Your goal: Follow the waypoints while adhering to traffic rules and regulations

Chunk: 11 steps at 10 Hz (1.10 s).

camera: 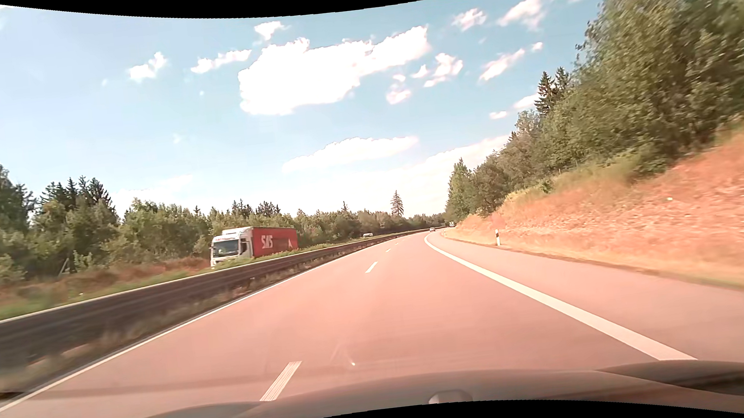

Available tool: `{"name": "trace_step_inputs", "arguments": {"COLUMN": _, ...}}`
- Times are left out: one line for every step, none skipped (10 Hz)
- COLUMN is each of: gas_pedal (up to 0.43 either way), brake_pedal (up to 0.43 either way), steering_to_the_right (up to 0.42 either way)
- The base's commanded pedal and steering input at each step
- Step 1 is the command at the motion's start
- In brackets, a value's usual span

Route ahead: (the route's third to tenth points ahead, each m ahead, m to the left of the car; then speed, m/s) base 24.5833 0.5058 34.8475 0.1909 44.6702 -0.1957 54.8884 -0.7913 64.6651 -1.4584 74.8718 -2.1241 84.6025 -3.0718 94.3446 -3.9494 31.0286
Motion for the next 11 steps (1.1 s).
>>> {"name": "trace_step_inputs", "arguments": {"gas_pedal": 0.358, "brake_pedal": 0.000, "steering_to_the_right": 0.008}}
{"name": "trace_step_inputs", "arguments": {"gas_pedal": 0.358, "brake_pedal": 0.000, "steering_to_the_right": 0.008}}
{"name": "trace_step_inputs", "arguments": {"gas_pedal": 0.358, "brake_pedal": 0.000, "steering_to_the_right": 0.007}}
{"name": "trace_step_inputs", "arguments": {"gas_pedal": 0.358, "brake_pedal": 0.000, "steering_to_the_right": 0.006}}
{"name": "trace_step_inputs", "arguments": {"gas_pedal": 0.358, "brake_pedal": 0.000, "steering_to_the_right": 0.005}}
{"name": "trace_step_inputs", "arguments": {"gas_pedal": 0.358, "brake_pedal": 0.000, "steering_to_the_right": 0.004}}
{"name": "trace_step_inputs", "arguments": {"gas_pedal": 0.358, "brake_pedal": 0.000, "steering_to_the_right": 0.004}}
{"name": "trace_step_inputs", "arguments": {"gas_pedal": 0.358, "brake_pedal": 0.000, "steering_to_the_right": 0.004}}
{"name": "trace_step_inputs", "arguments": {"gas_pedal": 0.358, "brake_pedal": 0.000, "steering_to_the_right": 0.004}}
{"name": "trace_step_inputs", "arguments": {"gas_pedal": 0.358, "brake_pedal": 0.000, "steering_to_the_right": 0.005}}
{"name": "trace_step_inputs", "arguments": {"gas_pedal": 0.358, "brake_pedal": 0.000, "steering_to_the_right": 0.005}}
